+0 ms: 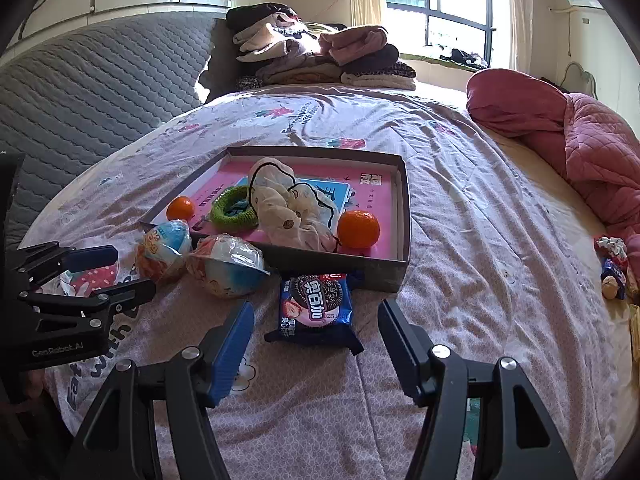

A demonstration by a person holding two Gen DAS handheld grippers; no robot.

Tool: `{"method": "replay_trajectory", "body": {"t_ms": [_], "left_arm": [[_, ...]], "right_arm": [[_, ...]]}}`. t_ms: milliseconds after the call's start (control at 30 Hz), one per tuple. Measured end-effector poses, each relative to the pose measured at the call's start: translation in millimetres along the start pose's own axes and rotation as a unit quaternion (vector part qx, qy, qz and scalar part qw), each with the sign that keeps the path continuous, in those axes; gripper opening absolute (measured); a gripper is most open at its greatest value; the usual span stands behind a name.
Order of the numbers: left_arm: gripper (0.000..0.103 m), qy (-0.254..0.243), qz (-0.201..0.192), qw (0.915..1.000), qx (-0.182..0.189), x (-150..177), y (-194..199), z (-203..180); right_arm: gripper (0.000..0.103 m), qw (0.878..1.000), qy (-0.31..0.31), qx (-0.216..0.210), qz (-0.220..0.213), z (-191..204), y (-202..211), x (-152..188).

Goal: Organize objects
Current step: 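Move the left tool toward the QQ Egg candy bag while the right tool approaches the cookie pack, then close the left tool on the QQ Egg bag while the right tool grasps the cookie pack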

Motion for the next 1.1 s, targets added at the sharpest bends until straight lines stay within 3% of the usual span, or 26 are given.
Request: {"method": "replay_trajectory", "body": {"t_ms": [367,1100], "left_arm": [[0.069,0.002,0.011,0.9999,-0.012,10.7,-9.4,7.1],[0.069,0.008,-0.007,0.9998,-0.02,1.7,-40.5,13.0]], "right_arm": [[0.064,1.0,0.012,0.003,0.013,7.9,-10.7,6.3],[0.064,0.999,0.009,0.017,0.036,5.2,-53.5,4.8]]}}
Point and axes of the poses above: each gripper's, at about its wrist camera, not at the fingertips, and y roughly against the way its jaws point, z to its left, x to its underside, the point moved 1 cm from there along -y, roughly the way its jaws point, and after that the axes turned 3 degrees about y, right-handed, at the moved point
